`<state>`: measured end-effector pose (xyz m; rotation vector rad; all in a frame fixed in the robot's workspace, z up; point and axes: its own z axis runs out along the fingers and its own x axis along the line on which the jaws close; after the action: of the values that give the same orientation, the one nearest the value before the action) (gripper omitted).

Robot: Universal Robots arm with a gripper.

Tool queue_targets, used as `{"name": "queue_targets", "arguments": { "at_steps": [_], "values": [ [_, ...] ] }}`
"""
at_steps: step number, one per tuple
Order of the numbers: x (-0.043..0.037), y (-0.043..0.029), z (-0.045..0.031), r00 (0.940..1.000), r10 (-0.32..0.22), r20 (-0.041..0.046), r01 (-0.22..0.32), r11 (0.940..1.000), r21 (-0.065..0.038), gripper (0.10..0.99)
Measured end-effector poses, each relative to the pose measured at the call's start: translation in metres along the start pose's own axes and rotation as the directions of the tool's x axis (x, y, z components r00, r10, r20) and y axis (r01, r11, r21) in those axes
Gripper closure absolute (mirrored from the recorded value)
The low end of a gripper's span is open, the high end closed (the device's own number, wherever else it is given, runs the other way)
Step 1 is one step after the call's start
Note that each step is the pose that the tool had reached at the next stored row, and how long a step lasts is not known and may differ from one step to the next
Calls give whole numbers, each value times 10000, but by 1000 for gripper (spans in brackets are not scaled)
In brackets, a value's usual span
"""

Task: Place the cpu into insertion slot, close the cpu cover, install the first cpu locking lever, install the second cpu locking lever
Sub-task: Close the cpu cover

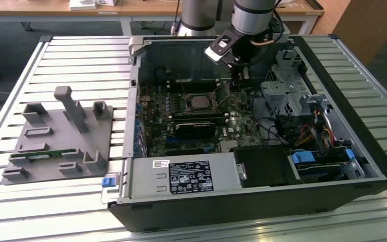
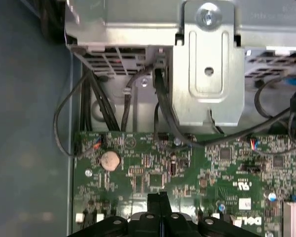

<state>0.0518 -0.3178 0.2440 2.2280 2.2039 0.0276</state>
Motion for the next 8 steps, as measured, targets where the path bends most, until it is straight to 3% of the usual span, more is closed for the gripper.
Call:
{"name": "queue_targets", "arguments": {
  "at_steps": [8],
  "values": [
    [-2, -219, 1, 10000, 0, -1, 0, 10000, 0, 980]
  ]
}}
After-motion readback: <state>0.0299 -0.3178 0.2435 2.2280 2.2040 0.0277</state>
